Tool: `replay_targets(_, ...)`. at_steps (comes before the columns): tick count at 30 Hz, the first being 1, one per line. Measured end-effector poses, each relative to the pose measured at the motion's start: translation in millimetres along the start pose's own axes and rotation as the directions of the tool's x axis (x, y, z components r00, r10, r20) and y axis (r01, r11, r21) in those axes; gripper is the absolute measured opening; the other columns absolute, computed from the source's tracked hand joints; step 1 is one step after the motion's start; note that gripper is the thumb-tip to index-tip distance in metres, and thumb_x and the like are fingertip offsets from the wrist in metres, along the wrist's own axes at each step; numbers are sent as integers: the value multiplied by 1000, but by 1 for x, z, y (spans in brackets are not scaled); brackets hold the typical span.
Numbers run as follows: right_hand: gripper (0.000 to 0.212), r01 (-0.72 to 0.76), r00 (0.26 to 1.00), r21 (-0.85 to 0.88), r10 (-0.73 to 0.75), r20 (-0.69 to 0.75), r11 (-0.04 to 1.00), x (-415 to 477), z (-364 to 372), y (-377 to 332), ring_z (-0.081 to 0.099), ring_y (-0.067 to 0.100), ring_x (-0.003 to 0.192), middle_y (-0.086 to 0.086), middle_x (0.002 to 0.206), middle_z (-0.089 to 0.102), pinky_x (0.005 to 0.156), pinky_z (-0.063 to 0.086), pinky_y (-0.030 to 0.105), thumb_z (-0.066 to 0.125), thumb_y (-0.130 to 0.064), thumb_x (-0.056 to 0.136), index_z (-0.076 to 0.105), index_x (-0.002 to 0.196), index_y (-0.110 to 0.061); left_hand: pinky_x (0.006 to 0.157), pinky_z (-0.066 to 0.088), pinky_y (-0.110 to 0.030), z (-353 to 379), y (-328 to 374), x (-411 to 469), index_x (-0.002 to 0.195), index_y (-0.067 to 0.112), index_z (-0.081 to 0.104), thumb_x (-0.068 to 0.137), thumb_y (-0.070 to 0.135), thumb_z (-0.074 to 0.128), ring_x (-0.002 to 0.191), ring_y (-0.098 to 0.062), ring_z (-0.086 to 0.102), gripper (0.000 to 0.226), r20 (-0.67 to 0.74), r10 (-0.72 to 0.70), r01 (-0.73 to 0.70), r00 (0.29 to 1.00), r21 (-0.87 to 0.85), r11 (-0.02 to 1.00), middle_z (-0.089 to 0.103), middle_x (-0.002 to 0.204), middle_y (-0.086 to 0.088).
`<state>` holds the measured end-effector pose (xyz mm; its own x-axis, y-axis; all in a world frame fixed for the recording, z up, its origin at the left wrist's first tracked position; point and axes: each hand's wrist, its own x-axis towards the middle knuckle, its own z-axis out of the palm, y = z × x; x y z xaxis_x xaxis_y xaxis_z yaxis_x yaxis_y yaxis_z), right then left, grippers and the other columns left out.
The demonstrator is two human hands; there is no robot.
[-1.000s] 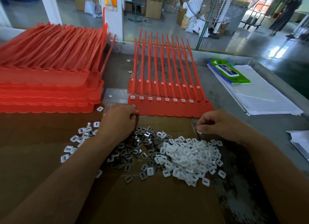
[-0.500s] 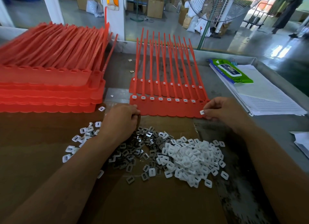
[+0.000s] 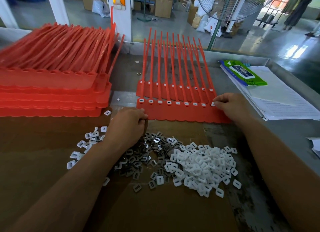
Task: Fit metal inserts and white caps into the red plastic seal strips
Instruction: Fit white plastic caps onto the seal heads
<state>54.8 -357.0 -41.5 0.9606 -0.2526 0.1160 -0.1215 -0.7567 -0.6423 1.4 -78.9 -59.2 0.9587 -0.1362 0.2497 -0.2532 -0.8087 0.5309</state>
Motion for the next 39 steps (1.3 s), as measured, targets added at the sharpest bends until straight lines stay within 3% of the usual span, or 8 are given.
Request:
replay_targets(8, 9, -17, 997, 18, 16, 72, 1000, 8, 5, 0, 49, 13, 84, 2, 91, 56, 71, 35, 25, 61, -9, 85, 65, 94, -10, 99, 35, -26, 1, 0, 0, 106, 8, 66, 84, 4, 51, 113, -16, 53, 27, 5, 7, -7, 1000, 8, 1000, 60, 122, -4)
replay_targets(16, 8, -5, 994, 3, 5, 107, 1000, 14, 4, 3, 49, 11, 78, 0, 82, 55, 62, 35, 22, 61, -7, 85, 63, 85, -15, 95, 32, -20, 0, 0, 0, 105, 8, 67, 84, 5, 51, 113, -15, 53, 27, -6, 9, -9, 1000, 21, 1000, 60, 121, -3)
replay_targets(20, 7, 2, 994, -14, -1, 105, 1000, 17, 6, 5, 50, 14, 80, -3, 76, 54, 72, 36, 26, 63, -6, 83, 64, 81, -12, 94, 33, -19, 0, 0, 0, 105, 7, 67, 84, 4, 51, 112, -16, 54, 26, -8, 13, -13, 1000, 17, 1000, 61, 120, -4)
replay_targets(22, 19, 7, 996, -28, -4, 95, 1000, 18, 6, 6, 51, 14, 80, -5, 74, 53, 73, 38, 28, 64, -6, 81, 59, 71, -20, 94, 32, -19, 0, 0, 0, 104, 7, 67, 84, 4, 51, 112, -15, 54, 26, -7, 16, -16, 1000, 18, 1000, 61, 120, -4)
replay_targets(26, 27, -43, 995, -19, 44, 89, 999, 20, 6, 5, 53, 16, 88, -8, 76, 54, 81, 45, 34, 67, -5, 78, 56, 65, -26, 94, 32, -18, -1, 1, 0, 104, 7, 67, 83, 3, 51, 111, -14, 55, 26, -10, 18, -18, 1000, 14, 1000, 62, 118, -5)
replay_targets(29, 27, -116, 990, 3, 115, 83, 993, 24, 5, 2, 55, 20, 93, 0, 85, 61, 87, 46, 39, 69, -2, 74, 57, 66, -25, 94, 31, -18, -1, 0, 0, 104, 7, 67, 83, 4, 51, 112, -14, 54, 26, -10, 16, -16, 1000, 18, 1000, 61, 119, -4)
replay_targets(34, 27, -211, 976, 48, 207, 72, 976, 27, 4, -5, 55, 17, 91, 2, 86, 62, 77, 41, 31, 69, 2, 71, 57, 67, -22, 96, 32, -20, 0, 0, 0, 105, 8, 67, 84, 4, 51, 113, -14, 53, 27, 0, 3, -3, 1000, 8, 1000, 61, 120, -4)
replay_targets(39, 26, -217, 975, 50, 214, 59, 975, 27, 5, -6, 55, 17, 90, 4, 88, 62, 77, 43, 30, 69, 3, 72, 56, 67, -20, 96, 32, -19, 0, 0, 0, 106, 8, 66, 84, 5, 51, 113, -14, 53, 27, -1, 0, 0, 1000, 8, 1000, 60, 121, -3)
